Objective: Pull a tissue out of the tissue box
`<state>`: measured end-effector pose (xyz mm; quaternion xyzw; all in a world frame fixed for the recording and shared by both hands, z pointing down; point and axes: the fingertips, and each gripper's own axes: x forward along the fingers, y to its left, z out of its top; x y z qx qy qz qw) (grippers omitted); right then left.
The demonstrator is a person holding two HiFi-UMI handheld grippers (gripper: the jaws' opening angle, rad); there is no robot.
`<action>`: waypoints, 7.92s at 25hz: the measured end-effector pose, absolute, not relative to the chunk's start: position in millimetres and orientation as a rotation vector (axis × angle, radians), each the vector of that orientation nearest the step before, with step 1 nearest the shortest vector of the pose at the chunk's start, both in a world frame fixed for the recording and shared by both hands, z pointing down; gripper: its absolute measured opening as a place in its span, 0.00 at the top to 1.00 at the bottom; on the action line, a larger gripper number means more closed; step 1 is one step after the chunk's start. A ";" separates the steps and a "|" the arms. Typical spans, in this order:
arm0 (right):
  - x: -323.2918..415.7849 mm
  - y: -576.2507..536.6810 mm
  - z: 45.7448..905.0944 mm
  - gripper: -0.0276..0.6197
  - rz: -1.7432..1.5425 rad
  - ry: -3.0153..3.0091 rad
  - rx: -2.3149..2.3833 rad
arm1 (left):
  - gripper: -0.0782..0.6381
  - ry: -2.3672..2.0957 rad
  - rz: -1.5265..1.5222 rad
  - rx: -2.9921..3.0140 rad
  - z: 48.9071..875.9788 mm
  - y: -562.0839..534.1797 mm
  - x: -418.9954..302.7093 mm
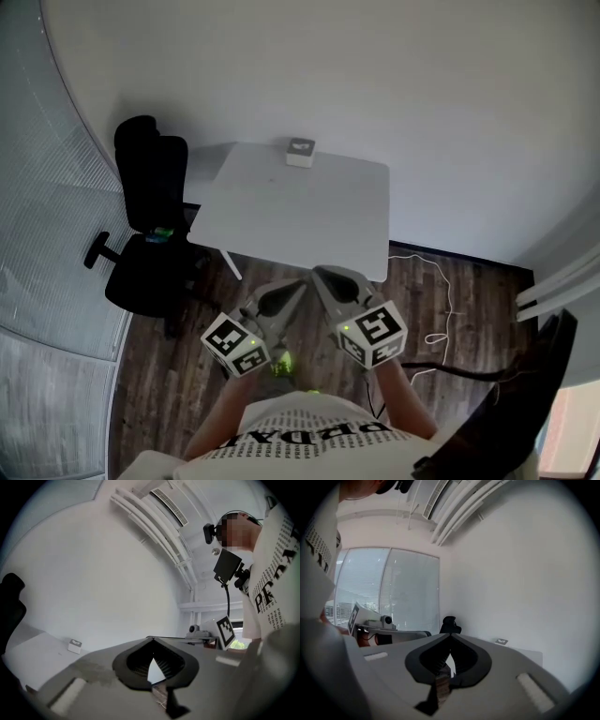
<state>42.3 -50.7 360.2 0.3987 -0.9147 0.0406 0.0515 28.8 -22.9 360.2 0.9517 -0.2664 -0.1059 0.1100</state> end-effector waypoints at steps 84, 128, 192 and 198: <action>86.9 -529.3 387.1 0.86 0.112 -2.695 1.157 | 0.91 -0.885 -0.156 2.753 385.4 -505.6 72.3; 45.4 -739.3 593.9 0.83 0.315 -2.437 1.088 | 0.90 -1.025 0.012 2.560 584.9 -715.3 17.1; 41.0 -789.3 651.3 0.94 0.219 -2.314 1.045 | 0.90 -1.058 -0.047 2.467 643.1 -761.7 16.8; 43.6 -781.1 631.6 0.94 0.219 -2.327 1.046 | 0.90 -1.039 -0.046 2.502 618.6 -754.1 24.7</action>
